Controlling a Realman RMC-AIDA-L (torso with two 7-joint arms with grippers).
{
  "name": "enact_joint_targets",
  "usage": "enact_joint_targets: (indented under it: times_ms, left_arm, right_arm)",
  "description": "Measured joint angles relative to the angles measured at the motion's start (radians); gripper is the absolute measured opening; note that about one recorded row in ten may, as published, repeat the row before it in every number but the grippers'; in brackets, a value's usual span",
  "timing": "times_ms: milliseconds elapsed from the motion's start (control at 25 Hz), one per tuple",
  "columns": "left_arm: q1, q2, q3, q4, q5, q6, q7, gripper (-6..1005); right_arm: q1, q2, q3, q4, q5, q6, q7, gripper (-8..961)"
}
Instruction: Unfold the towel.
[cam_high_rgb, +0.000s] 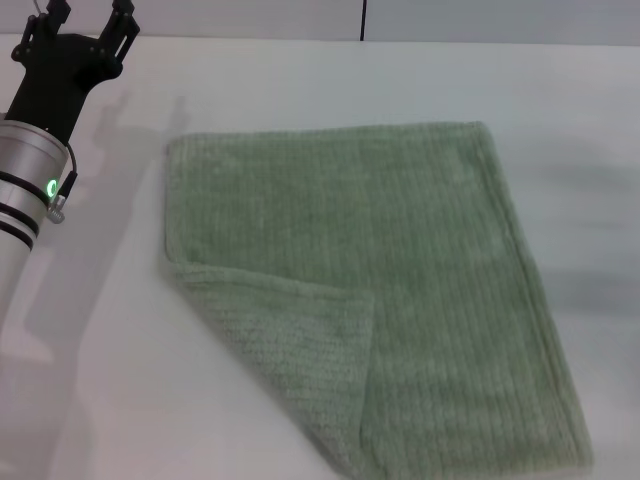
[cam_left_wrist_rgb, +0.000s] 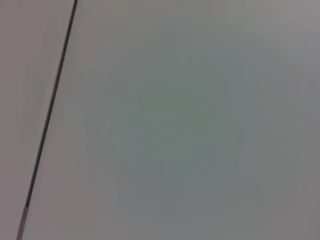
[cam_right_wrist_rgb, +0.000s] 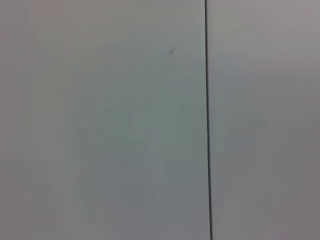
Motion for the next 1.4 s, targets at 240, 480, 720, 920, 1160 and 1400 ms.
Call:
enact_joint_targets:
  times_ms: [240, 480, 720, 920, 1160, 1400]
  left_arm:
    - [-0.009, 0.003, 0.004, 0.024, 0.000, 0.000, 0.033, 797]
    - [-0.001, 0.003, 0.000, 0.035, -0.003, -0.005, 0.033, 797]
    - [0.002, 0.001, -0.001, 0.024, -0.007, -0.007, 0.025, 797]
    - [0.000, 0.000, -0.004, 0.021, -0.008, -0.008, 0.026, 798]
    - [0.002, 0.000, -0.025, 0.024, -0.009, -0.003, 0.023, 798]
    - [0.004, 0.001, -0.027, 0.024, -0.009, 0.000, 0.023, 798]
  right_arm:
    - [0.005, -0.001, 0.001, -0.008, 0.005, 0.001, -0.001, 611]
    - [0.016, -0.004, 0.002, -0.011, 0.009, 0.005, -0.001, 584]
    - [0.019, -0.004, 0.002, -0.027, 0.009, 0.026, -0.001, 558]
    - [0.010, -0.003, -0.001, -0.044, 0.002, 0.032, -0.001, 536]
    - [-0.002, 0.001, -0.009, -0.068, -0.006, 0.054, 0.007, 479]
    - [-0.005, 0.003, -0.011, -0.094, -0.146, 0.063, 0.008, 270]
